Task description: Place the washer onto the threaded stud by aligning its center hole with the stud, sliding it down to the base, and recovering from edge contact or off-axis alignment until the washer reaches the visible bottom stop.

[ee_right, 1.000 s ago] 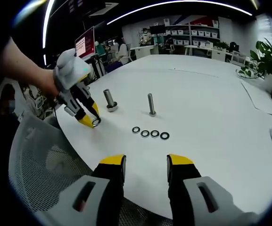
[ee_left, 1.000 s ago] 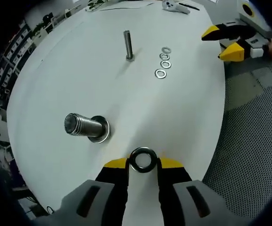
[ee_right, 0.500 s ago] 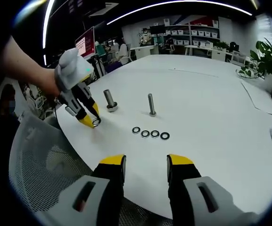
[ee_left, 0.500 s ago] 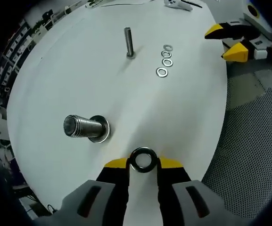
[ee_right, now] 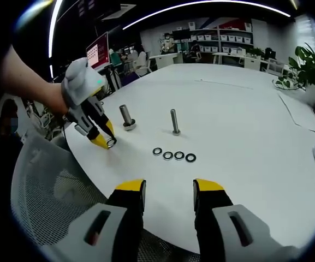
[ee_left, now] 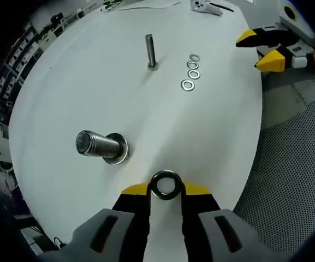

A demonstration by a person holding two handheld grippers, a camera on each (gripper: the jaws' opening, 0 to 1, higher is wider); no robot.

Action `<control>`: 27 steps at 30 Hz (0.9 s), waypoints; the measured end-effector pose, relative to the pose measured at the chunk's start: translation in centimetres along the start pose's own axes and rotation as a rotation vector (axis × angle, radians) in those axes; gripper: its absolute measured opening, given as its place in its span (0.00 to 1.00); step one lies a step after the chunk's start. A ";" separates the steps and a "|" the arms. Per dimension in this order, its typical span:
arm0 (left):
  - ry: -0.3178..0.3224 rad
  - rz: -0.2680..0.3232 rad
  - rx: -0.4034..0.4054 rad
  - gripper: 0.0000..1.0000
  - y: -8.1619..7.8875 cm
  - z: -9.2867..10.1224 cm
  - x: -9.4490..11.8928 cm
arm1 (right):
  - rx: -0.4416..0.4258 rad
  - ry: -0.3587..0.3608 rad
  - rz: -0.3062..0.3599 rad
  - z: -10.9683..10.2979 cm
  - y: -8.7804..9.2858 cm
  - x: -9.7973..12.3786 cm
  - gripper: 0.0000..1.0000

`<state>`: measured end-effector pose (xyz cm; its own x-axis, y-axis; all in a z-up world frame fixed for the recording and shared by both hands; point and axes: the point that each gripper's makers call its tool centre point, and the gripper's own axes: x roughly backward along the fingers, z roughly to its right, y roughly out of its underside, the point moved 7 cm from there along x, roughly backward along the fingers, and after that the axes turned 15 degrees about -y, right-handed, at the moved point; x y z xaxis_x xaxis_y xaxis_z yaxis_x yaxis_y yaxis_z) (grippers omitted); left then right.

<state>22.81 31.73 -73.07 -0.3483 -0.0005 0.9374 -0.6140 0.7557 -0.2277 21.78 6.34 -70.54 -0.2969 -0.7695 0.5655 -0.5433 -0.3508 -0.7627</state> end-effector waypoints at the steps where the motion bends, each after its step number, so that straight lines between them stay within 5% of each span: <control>1: 0.002 -0.002 0.000 0.19 0.0 0.0 0.0 | 0.000 -0.001 -0.001 0.0 0.0 0.0 0.37; 27: -0.042 0.103 0.051 0.19 -0.9 -4.2 3.6 | 0.002 0.000 -0.008 0.2 0.1 0.0 0.37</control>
<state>25.10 33.78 -68.39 -0.4405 0.0472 0.8965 -0.6079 0.7191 -0.3365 21.89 6.21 -70.70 -0.2926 -0.7667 0.5714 -0.5441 -0.3578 -0.7589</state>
